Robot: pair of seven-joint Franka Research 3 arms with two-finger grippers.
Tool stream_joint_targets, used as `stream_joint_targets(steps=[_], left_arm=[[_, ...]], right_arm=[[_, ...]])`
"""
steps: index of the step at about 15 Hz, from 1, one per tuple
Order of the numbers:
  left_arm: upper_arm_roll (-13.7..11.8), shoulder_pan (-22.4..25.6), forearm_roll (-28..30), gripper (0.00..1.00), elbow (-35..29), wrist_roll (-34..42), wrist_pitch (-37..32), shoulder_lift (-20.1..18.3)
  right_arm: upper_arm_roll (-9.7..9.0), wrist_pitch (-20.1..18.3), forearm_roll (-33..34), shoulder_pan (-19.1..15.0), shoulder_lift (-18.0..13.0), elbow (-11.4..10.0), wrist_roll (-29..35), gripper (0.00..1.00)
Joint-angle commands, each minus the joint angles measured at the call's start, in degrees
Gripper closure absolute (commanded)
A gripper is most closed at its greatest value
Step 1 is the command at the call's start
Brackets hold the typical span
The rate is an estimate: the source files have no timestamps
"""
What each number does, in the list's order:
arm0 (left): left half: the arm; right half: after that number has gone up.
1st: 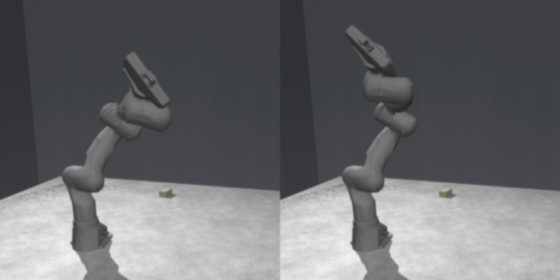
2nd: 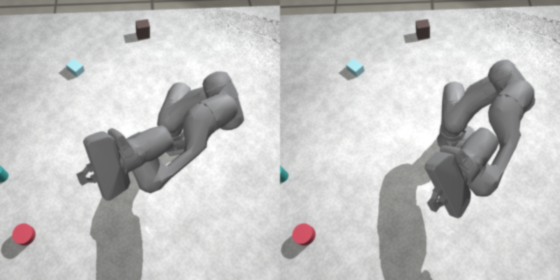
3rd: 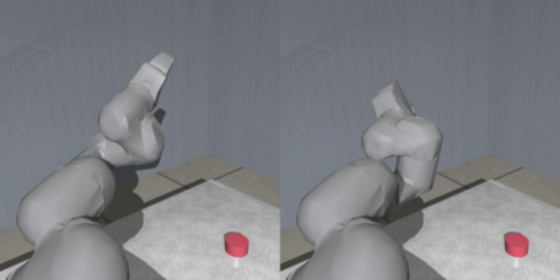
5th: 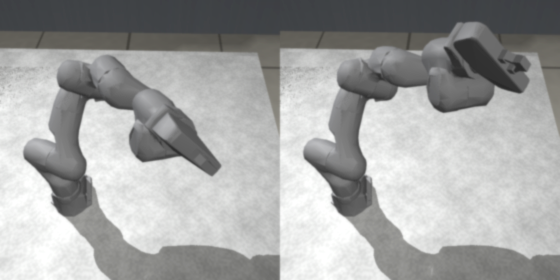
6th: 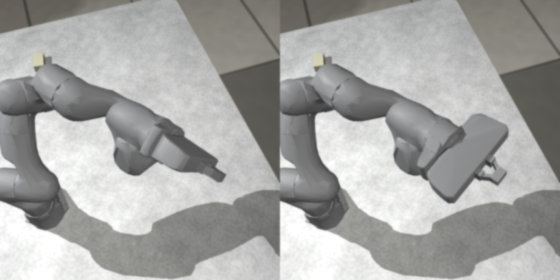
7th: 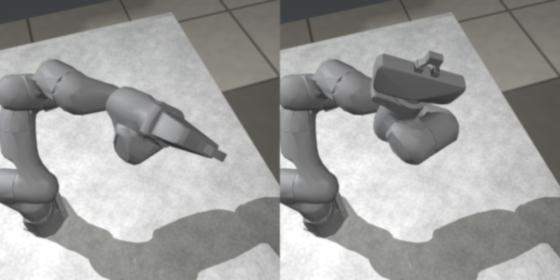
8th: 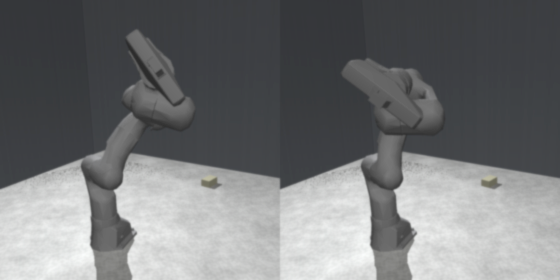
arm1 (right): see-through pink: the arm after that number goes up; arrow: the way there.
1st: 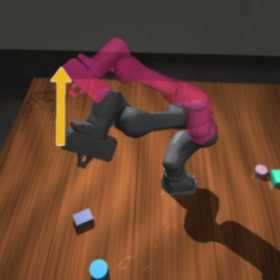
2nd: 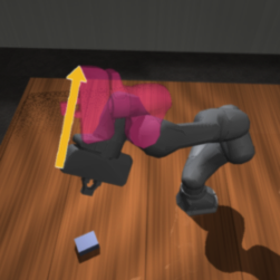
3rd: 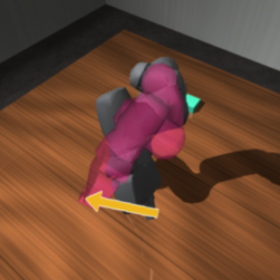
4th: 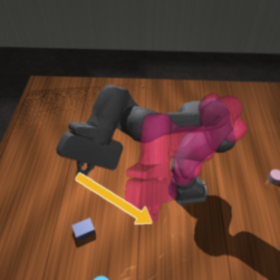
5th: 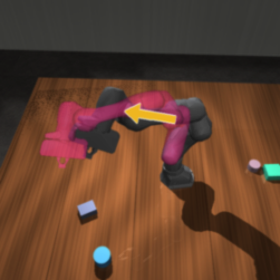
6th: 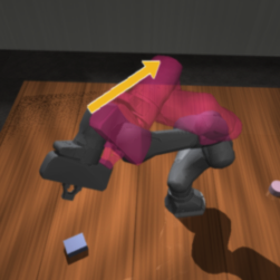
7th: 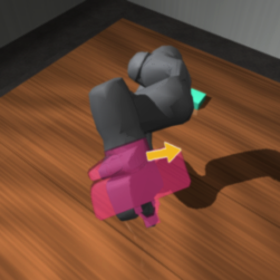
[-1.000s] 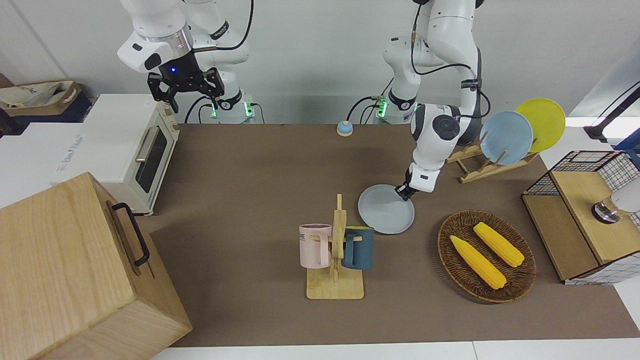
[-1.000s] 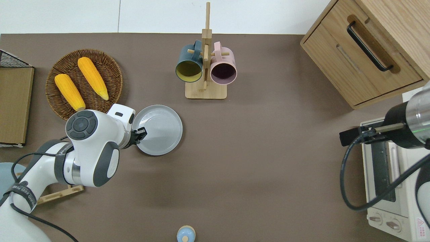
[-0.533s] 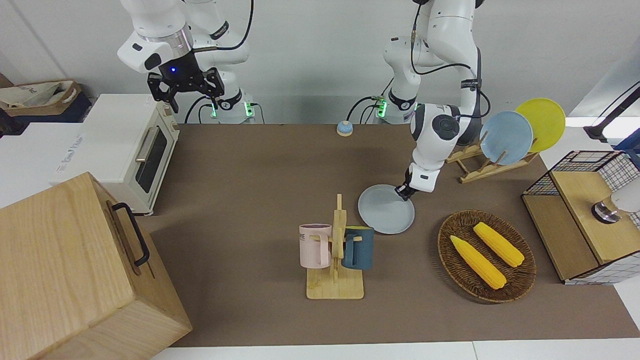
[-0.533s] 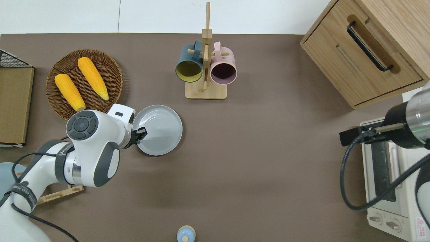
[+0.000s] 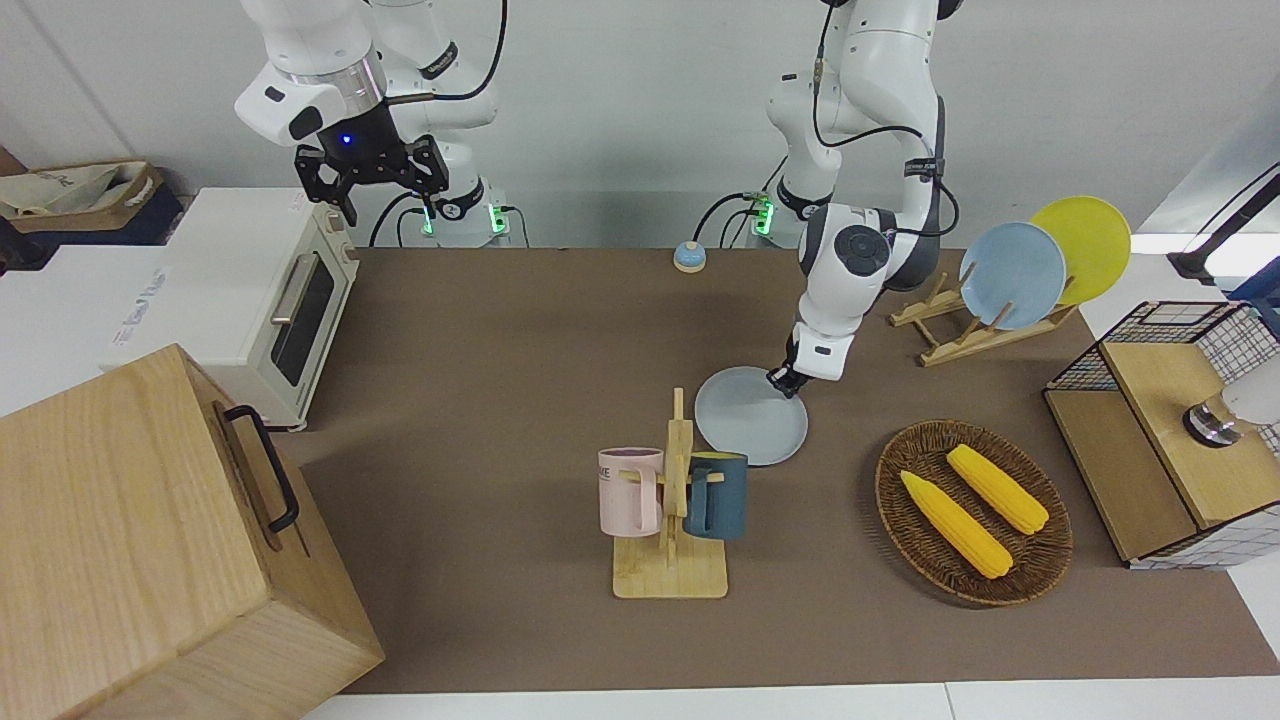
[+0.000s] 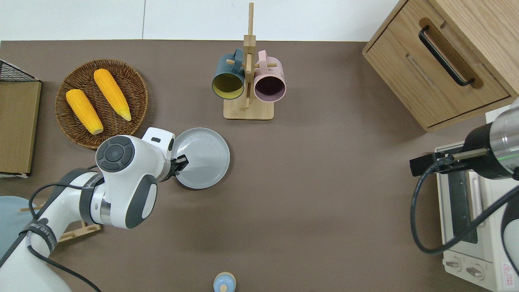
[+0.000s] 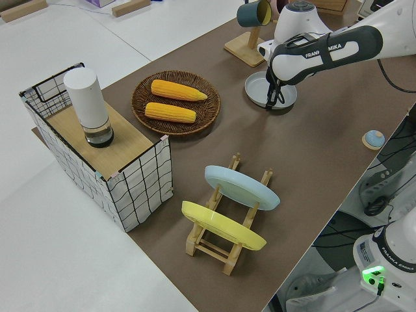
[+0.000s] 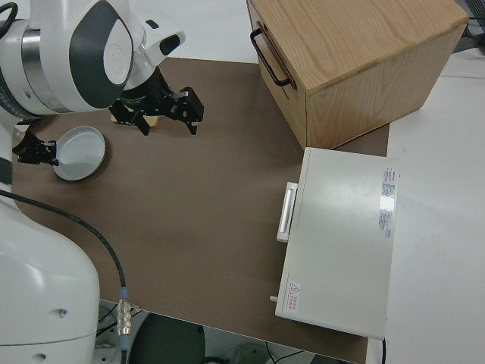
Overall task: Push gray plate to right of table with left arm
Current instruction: 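Push the gray plate with the left gripper toward the toaster oven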
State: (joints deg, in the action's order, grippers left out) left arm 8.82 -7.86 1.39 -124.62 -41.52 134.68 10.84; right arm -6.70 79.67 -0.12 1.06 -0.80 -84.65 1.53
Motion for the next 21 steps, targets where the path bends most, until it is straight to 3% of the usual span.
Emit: stream_joint_targets(steps=[1, 10, 21], left_arm=[[0.4, -3.12, -0.95, 1.0, -0.36, -5.23, 0.76, 1.38], [0.58, -14.01, -1.04, 1.0, 4.29, -17.96, 0.85, 5.58], [0.58, -22.81, -1.04, 1.0, 12.9, -29.67, 0.59, 11.39]], right_arm=[[-0.77, -0.83, -0.59, -1.15, -0.17, 0.46, 0.05, 0.017], [-0.77, -0.83, -0.59, -1.15, -0.17, 0.46, 0.05, 0.017], [-0.86, -0.83, -0.59, -1.15, -0.17, 0.46, 0.05, 0.017]])
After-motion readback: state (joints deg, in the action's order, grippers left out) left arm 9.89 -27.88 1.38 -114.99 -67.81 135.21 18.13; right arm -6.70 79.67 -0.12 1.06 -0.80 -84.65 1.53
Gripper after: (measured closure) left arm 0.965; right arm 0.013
